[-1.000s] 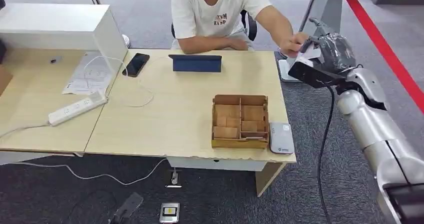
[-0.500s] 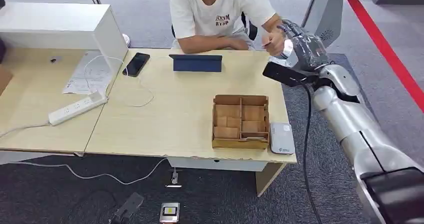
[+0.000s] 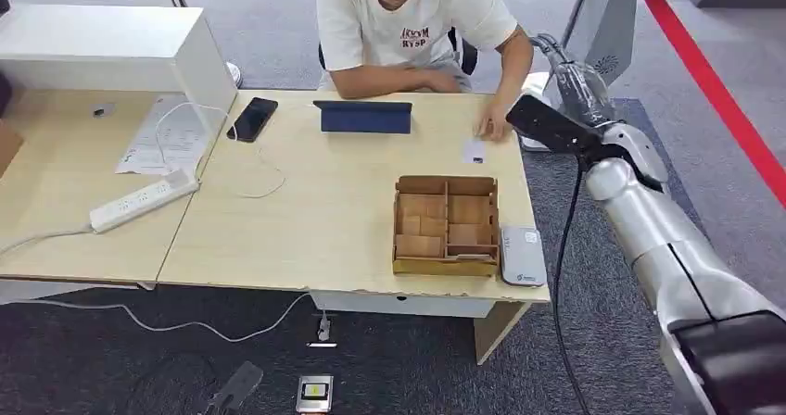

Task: Pass the card to the sensor for recognition and then transmit it.

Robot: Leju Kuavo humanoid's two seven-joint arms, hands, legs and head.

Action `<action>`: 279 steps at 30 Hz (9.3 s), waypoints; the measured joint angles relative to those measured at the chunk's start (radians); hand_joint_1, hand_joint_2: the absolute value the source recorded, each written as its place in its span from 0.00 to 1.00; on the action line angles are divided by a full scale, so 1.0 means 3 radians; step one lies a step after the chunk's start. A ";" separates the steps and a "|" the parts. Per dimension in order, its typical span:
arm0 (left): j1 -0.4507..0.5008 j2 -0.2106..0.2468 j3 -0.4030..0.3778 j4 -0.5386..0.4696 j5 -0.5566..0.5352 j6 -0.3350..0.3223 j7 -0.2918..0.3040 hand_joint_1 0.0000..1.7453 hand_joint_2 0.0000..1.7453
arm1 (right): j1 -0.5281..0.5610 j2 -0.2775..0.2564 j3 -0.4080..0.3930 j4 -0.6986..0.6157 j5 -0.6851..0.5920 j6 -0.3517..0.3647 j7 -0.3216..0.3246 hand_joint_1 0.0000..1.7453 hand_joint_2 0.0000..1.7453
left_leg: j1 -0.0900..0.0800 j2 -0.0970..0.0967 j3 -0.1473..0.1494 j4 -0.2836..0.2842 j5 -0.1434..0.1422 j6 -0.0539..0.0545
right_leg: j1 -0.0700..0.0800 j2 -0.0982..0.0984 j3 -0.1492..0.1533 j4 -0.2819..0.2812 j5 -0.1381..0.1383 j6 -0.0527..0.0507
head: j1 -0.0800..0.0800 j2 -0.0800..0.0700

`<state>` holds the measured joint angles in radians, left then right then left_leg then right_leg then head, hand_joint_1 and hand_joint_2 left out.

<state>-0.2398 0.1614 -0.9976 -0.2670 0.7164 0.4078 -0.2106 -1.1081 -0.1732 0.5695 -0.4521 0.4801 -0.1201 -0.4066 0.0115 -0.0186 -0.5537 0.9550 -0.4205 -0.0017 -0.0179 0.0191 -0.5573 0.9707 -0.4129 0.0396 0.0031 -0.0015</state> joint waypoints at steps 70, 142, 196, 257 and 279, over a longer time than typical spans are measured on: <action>-0.0018 -0.0005 0.0080 0.0006 -0.0137 -0.0013 0.0019 0.00 1.00 | 0.2211 -0.0568 0.0204 -0.2848 0.1612 0.0011 0.1241 0.00 1.00 | 0.0002 0.0001 0.0001 -0.0001 -0.0003 -0.0001 | 0.0002 0.0000 0.0004 -0.0002 -0.0003 -0.0002 | -0.0001 0.0000; -0.0001 0.0053 0.0183 0.0006 -0.0207 -0.0108 0.0139 0.00 1.00 | 0.2258 -0.0186 0.0439 -0.2511 0.1533 0.0226 0.1419 0.00 1.00 | 0.0004 0.0002 0.0002 -0.0002 -0.0006 -0.0004 | 0.0005 0.0000 0.0003 -0.0002 -0.0006 -0.0005 | -0.0001 0.0000; 0.0058 0.0048 0.0192 0.0005 -0.0134 -0.0034 0.0008 0.00 1.00 | 0.1983 -0.0047 0.0466 -0.1508 0.1669 -0.0164 0.1245 0.00 1.00 | 0.0004 0.0002 0.0002 -0.0001 -0.0006 -0.0004 | 0.0004 0.0000 0.0003 -0.0002 -0.0006 -0.0005 | 0.0000 0.0000; -0.0114 0.0108 0.0184 -0.0009 -0.0392 -0.0141 0.0276 0.00 1.00 | 0.2201 -0.0100 0.0340 -0.1797 0.1690 -0.0182 0.1485 0.00 1.00 | 0.0003 0.0003 0.0003 -0.0001 -0.0006 -0.0004 | 0.0004 0.0001 0.0004 -0.0001 -0.0006 -0.0005 | -0.0001 0.0000; -0.0079 0.0106 0.0184 -0.0009 -0.0397 -0.0142 0.0244 0.00 1.00 | 0.2197 -0.0091 0.0336 -0.1795 0.1666 -0.0046 0.1479 1.00 1.00 | 0.0004 0.0003 0.0004 -0.0001 -0.0006 -0.0004 | 0.0005 0.0001 0.0004 -0.0001 -0.0006 -0.0005 | -0.0001 0.0000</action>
<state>-0.2634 0.1930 -0.9422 -0.2697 0.5974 0.3651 -0.1373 -0.4491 -0.2007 0.6703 -0.9907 0.9800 -0.1339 0.0370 0.0126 -0.0178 -0.5526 0.9546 -0.4224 -0.0029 -0.0165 0.0194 -0.5562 0.9702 -0.4147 0.0381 0.0027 -0.0015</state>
